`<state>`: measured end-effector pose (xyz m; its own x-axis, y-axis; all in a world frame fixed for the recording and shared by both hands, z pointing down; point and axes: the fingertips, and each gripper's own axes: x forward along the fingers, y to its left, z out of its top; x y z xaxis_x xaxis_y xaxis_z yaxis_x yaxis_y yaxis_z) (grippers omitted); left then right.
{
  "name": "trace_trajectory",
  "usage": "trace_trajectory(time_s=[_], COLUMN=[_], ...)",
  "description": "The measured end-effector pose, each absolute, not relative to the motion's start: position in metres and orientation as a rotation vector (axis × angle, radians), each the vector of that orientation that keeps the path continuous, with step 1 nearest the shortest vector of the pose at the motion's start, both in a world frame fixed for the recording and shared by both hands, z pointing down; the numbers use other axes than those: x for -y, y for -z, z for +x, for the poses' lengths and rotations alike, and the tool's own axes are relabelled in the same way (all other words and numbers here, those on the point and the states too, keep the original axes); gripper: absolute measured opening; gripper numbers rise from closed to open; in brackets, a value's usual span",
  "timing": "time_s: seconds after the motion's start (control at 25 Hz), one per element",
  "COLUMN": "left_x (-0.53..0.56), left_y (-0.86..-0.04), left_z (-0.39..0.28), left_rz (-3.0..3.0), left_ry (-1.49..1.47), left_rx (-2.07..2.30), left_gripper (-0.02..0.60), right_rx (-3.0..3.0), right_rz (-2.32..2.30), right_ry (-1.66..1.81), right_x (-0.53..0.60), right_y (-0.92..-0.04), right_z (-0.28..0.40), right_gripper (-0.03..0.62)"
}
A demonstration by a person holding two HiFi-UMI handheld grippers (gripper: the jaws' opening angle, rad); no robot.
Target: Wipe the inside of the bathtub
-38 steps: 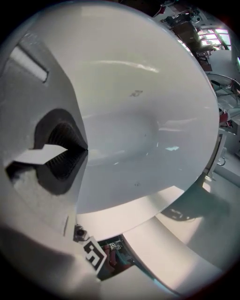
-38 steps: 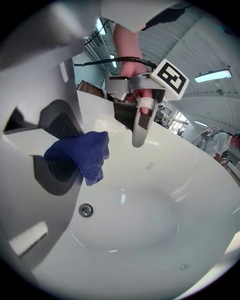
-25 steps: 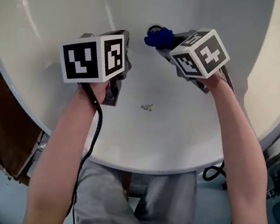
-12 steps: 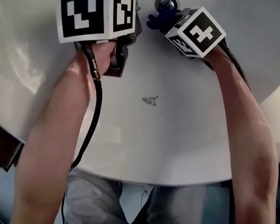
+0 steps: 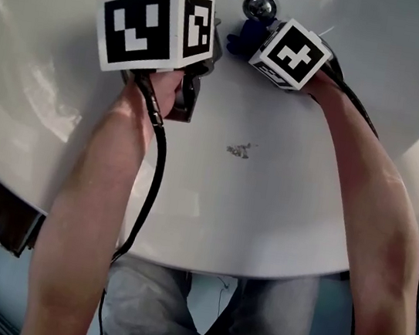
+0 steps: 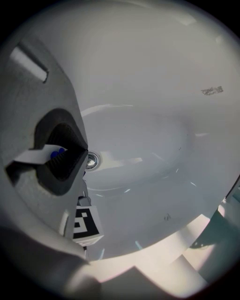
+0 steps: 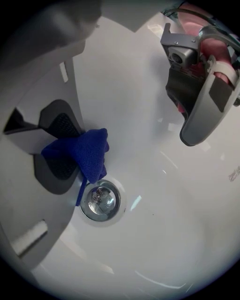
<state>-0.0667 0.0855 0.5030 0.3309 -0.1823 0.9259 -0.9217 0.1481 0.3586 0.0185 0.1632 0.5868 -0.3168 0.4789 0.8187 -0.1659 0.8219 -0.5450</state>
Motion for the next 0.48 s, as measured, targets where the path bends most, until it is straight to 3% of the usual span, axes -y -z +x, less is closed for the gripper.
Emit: trace_trajectory(time_s=[0.48], left_x=[-0.107], left_y=[-0.490], left_z=[-0.051], left_rz=[1.368], left_ry=[-0.798], left_rx=[1.059], left_gripper=[0.003], right_rx=[1.726], right_rz=[-0.375], right_ry=[-0.636], right_x=[-0.201], right_y=[-0.573], right_z=[0.025], right_gripper=[0.067])
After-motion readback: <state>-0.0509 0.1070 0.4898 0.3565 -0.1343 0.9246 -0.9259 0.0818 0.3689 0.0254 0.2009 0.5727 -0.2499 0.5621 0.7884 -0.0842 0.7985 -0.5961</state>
